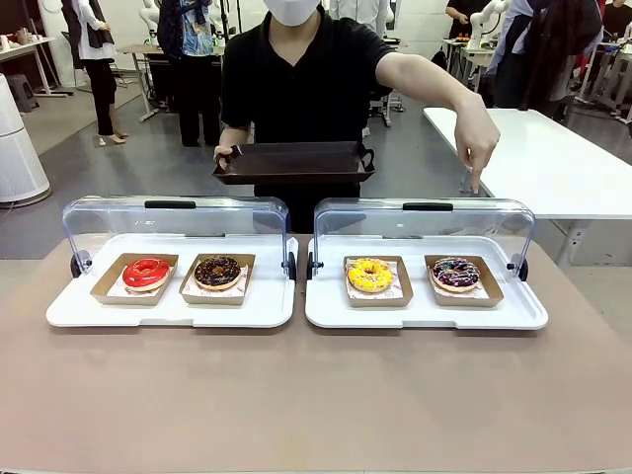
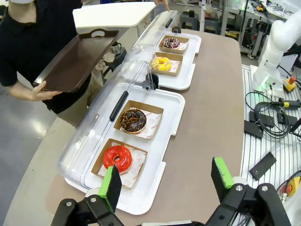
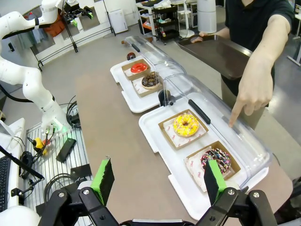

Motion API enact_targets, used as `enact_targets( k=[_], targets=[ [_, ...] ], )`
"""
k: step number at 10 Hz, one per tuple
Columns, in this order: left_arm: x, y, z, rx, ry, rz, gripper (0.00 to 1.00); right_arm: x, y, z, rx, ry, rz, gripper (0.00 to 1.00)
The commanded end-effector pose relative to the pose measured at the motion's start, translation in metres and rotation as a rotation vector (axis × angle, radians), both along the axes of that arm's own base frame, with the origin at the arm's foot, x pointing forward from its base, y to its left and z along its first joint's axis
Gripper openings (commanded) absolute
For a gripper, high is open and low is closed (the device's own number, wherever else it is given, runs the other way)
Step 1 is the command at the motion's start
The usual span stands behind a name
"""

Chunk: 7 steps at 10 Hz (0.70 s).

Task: Provide the desired donut to the person.
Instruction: Pick up and lift the Paper togo box containing the Donut pointed at by the person.

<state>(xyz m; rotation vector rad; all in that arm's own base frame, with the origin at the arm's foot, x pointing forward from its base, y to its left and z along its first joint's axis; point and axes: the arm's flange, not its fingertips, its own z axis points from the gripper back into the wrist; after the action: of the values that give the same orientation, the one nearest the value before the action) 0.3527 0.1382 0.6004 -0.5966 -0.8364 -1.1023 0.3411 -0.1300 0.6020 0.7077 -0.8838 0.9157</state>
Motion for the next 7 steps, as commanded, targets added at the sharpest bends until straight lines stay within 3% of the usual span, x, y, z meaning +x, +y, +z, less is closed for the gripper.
enact_targets(
  k=[1,6,7],
  targets=[
    [-0.001,0.003,0.002,-0.008,0.001,-0.006,1.0,0.0,-0.001,0.001,0.003,-0.002,0.004,1.0],
    [-0.001,0.003,0.002,-0.008,0.001,-0.006,1.0,0.0,0.0,0.0,0.0,0.0,0.0,1.0],
    [-0.001,0.003,0.002,-0.008,0.001,-0.006,1.0,-0.001,0.025,0.008,-0.147,-0.056,0.074,1.0]
  ],
)
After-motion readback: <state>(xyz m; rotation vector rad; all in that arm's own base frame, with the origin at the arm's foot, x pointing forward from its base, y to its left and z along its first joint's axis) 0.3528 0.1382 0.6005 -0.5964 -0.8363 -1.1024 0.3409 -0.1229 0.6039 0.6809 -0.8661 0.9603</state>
